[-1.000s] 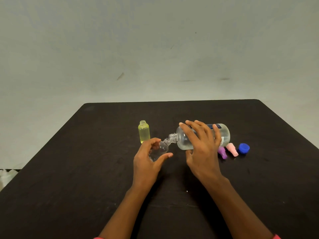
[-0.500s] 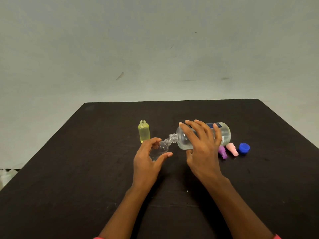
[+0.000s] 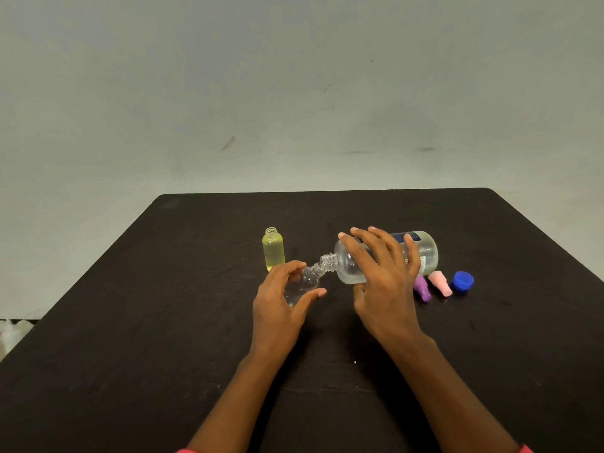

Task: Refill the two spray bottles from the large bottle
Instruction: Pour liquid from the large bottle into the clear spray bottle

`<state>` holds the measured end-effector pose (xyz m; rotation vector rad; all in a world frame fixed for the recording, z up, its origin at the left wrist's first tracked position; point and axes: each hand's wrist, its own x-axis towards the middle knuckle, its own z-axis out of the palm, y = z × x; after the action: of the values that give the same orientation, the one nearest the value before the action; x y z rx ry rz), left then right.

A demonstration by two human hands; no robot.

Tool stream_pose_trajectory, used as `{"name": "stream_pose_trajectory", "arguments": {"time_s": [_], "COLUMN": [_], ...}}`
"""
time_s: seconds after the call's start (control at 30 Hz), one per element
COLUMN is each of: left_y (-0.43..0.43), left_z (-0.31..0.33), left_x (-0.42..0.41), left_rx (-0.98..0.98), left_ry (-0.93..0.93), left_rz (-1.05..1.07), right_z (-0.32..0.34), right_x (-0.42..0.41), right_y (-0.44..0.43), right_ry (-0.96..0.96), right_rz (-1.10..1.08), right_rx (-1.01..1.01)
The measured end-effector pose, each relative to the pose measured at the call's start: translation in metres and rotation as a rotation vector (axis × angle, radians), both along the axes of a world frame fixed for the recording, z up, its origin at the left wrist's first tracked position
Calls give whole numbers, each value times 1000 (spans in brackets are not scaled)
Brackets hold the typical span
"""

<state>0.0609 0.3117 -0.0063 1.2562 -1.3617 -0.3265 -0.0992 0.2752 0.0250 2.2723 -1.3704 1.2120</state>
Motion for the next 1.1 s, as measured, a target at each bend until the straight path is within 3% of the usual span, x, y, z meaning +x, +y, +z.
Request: {"name": "stream_pose_trajectory", "arguments": {"time_s": [1.1], "left_y": [2], "left_z": [2], "left_x": [-1], "left_rx": [19], "left_ry": [-15], "left_rz": [15], "right_z": [2], "right_x": [1], "right_y": [1], "right_ry": [6], "right_rz": [0], "right_rx": [3]}}
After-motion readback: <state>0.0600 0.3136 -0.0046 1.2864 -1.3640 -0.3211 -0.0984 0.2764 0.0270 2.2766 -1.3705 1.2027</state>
